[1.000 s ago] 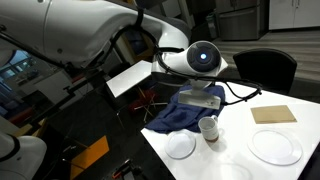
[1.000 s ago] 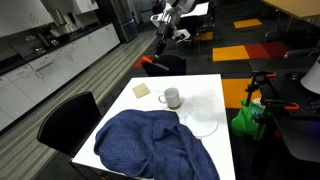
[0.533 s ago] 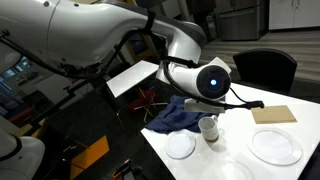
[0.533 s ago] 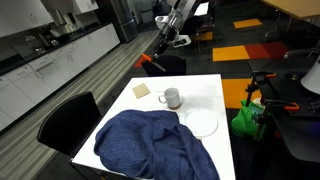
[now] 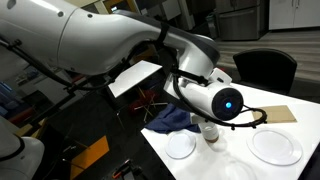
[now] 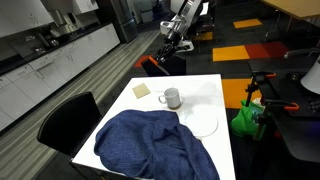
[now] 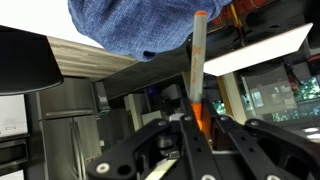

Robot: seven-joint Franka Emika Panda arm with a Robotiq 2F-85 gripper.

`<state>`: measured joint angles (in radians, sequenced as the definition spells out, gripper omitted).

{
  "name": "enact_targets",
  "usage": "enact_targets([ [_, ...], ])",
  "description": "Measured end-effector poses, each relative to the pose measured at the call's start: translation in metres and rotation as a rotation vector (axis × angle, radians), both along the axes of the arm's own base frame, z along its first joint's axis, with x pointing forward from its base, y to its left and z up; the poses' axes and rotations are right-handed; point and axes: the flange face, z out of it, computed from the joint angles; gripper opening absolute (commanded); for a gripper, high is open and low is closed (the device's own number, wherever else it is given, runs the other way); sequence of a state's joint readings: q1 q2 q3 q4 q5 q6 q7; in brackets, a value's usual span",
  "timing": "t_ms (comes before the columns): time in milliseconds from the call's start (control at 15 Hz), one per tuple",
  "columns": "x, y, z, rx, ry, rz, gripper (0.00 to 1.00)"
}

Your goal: Put the pen in the white mug

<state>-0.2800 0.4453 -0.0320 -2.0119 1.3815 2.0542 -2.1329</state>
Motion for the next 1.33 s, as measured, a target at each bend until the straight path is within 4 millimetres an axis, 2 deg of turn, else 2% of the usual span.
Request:
enact_targets([
  [467, -0.003, 0.005, -0.044, 0.033, -0.056, -0.014, 0.04],
  [867, 0.007, 0.007, -0.073, 0.037, -0.108, -0.052, 0.04],
  [1333, 0.013, -0.01, -0.11, 0.023, -0.103, -0.091, 0.04],
])
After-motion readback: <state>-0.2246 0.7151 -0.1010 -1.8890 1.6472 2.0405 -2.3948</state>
